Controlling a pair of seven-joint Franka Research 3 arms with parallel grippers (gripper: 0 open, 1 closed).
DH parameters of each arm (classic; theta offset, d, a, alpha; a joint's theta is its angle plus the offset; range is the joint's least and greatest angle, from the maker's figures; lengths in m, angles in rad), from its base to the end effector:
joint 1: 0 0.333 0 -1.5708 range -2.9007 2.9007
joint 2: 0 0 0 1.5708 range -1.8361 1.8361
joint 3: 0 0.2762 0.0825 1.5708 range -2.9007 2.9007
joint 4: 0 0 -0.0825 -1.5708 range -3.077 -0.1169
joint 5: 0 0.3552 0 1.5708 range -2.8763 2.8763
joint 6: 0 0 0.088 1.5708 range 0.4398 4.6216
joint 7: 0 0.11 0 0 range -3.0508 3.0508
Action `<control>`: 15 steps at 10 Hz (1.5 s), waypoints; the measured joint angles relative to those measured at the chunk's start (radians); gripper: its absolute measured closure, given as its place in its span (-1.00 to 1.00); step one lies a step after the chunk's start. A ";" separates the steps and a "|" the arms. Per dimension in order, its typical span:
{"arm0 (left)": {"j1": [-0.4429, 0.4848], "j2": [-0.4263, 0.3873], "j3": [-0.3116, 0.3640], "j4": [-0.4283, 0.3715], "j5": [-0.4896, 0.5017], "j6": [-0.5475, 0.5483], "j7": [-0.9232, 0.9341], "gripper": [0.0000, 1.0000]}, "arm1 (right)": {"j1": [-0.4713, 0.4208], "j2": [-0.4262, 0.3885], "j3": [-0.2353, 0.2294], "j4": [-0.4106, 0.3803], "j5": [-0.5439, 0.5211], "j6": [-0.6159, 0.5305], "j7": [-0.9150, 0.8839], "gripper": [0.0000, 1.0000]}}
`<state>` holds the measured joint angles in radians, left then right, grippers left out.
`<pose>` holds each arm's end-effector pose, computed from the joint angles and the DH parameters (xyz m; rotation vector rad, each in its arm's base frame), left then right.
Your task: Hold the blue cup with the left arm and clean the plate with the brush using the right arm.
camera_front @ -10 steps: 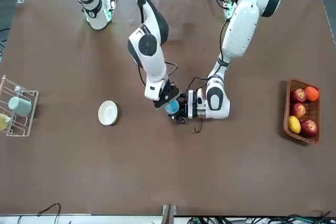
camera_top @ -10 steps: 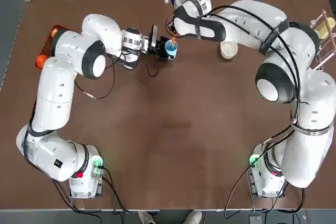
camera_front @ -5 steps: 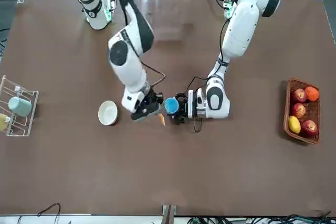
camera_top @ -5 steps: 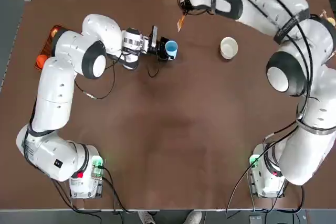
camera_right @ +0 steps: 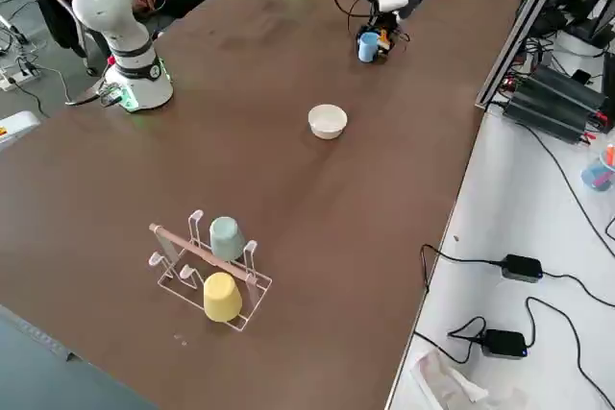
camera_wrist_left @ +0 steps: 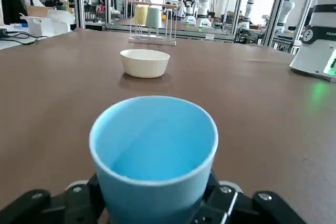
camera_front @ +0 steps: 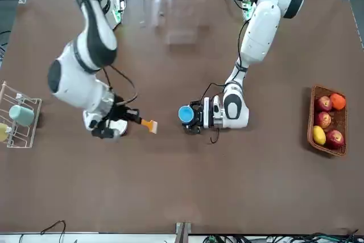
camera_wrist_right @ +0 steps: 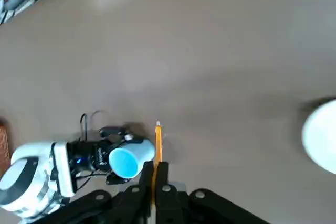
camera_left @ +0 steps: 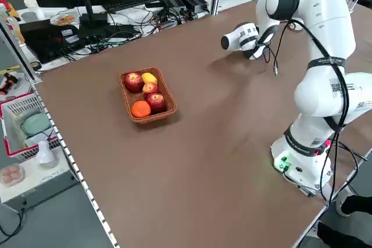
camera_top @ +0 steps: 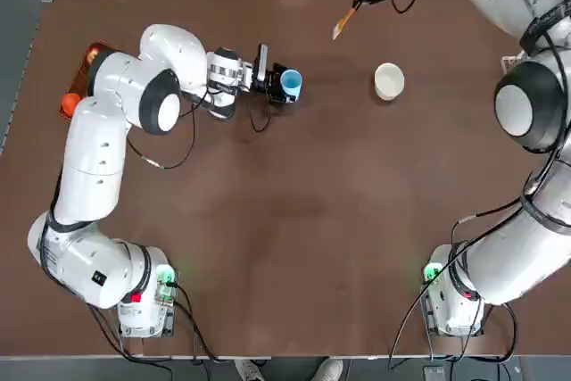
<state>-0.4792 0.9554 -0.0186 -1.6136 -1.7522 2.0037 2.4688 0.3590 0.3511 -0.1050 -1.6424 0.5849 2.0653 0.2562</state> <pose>0.5097 -0.3465 0.0725 1.3610 -1.3749 0.9502 0.5999 0.1937 0.3984 -2.6279 0.3409 0.0693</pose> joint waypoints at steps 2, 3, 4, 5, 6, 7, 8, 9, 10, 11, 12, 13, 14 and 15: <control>0.000 0.000 0.000 0.000 0.000 0.000 0.000 -0.42 | -0.134 -0.001 0.001 -0.035 0.049 -0.028 -0.030 0.90; 0.000 0.000 0.000 -0.001 0.000 0.000 0.000 -0.45 | -0.195 0.000 0.001 -0.055 0.080 -0.052 -0.087 0.90; 0.000 0.000 0.001 -0.001 0.000 0.000 0.000 -0.55 | -0.246 0.000 0.001 -0.078 0.102 -0.087 -0.150 0.90; 0.001 0.000 0.001 -0.001 0.000 0.000 0.000 -0.61 | -0.293 0.000 0.003 -0.105 0.127 -0.121 -0.218 0.90; 0.001 0.000 0.001 -0.001 0.000 0.000 0.000 -0.90 | -0.333 -0.001 0.004 -0.140 0.157 -0.140 -0.305 0.90; 0.001 0.000 0.001 -0.001 0.000 -0.001 0.000 -1.00 | -0.364 -0.003 0.005 -0.177 0.175 -0.145 -0.393 0.90; 0.001 0.000 0.001 -0.001 0.000 -0.001 0.000 -1.00 | -0.387 -0.003 0.006 -0.211 0.186 -0.144 -0.478 0.90; 0.001 0.000 0.001 0.000 0.000 -0.001 0.000 -1.00 | -0.409 -0.003 0.006 -0.240 0.216 -0.141 -0.578 0.90; 0.001 0.000 0.001 0.000 0.000 -0.001 0.000 -1.00 | -0.429 -0.004 0.006 -0.269 0.250 -0.132 -0.693 0.90; 0.001 0.000 0.002 0.000 0.000 -0.001 0.000 -1.00 | -0.443 -0.004 0.006 -0.296 0.279 -0.119 -0.790 0.90; 0.001 0.000 0.003 0.000 0.000 -0.001 0.000 -1.00 | -0.452 -0.004 0.006 -0.316 0.306 -0.109 -0.863 0.90; 0.002 0.000 0.008 0.000 0.000 -0.001 0.000 -1.00 | -0.455 -0.004 0.006 -0.333 0.322 -0.093 -0.916 0.90; 0.005 -0.001 0.011 0.000 0.000 -0.001 0.001 -1.00 | -0.455 -0.004 0.008 -0.351 0.326 -0.068 -0.953 0.90; 0.007 -0.002 0.014 0.000 0.000 -0.001 0.001 -1.00 | -0.455 -0.004 0.010 -0.366 0.328 -0.054 -0.976 0.90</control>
<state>-0.4718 0.9534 -0.0041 -1.6136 -1.7521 2.0026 2.4695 -0.0963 0.3467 -0.0949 -2.0089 0.9131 2.0118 -0.7199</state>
